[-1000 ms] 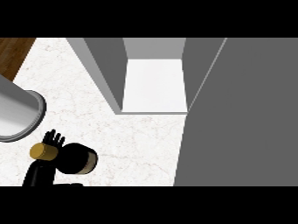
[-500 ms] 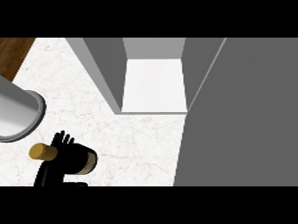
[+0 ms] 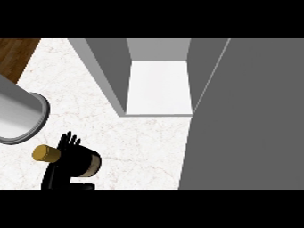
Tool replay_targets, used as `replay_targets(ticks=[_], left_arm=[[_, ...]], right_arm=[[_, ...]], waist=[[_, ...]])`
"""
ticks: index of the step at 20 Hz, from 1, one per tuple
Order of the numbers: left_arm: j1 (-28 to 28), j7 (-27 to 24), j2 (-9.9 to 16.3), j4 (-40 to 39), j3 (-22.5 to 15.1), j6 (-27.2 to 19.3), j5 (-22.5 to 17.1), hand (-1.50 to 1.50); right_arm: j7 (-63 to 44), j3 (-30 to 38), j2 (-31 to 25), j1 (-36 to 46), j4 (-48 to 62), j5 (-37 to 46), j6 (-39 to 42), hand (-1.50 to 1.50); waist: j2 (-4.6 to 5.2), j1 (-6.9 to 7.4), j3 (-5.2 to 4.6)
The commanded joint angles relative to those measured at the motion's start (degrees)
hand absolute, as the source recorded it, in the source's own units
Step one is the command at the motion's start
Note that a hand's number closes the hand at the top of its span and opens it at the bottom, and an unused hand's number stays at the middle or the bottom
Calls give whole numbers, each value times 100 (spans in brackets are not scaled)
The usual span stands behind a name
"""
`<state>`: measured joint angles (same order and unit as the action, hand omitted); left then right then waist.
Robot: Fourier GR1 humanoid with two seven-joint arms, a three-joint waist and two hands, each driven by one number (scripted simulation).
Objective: Pick up the wine, place it into the cabinet and close the cabinet
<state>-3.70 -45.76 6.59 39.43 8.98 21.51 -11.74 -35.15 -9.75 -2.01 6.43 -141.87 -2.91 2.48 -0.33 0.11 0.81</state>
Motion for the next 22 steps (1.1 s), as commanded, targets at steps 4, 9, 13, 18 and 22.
replay_targets(ticks=[4,9,13,18,22], left_arm=[[-346,-461,-40,-253,20,25,45,-150],[-181,-339,-470,87,28,-279,-158,150],[-617,-344,-328,-503,162,33,-278,150],[-581,-188,-397,-342,-52,182,-246,150],[-455,315,-255,56,145,197,-649,150]], right_arm=[[-234,464,-216,-93,-430,-632,176,-150],[-392,192,-47,-45,-452,-462,42,-150],[146,125,38,-99,-26,-247,151,-150],[-134,315,-30,39,-114,-318,108,-150],[-185,599,-124,-63,-285,-740,232,-150]], waist=[[33,-47,-83],[22,-32,-82],[41,-51,-86],[33,-29,-84],[28,-10,-81]])
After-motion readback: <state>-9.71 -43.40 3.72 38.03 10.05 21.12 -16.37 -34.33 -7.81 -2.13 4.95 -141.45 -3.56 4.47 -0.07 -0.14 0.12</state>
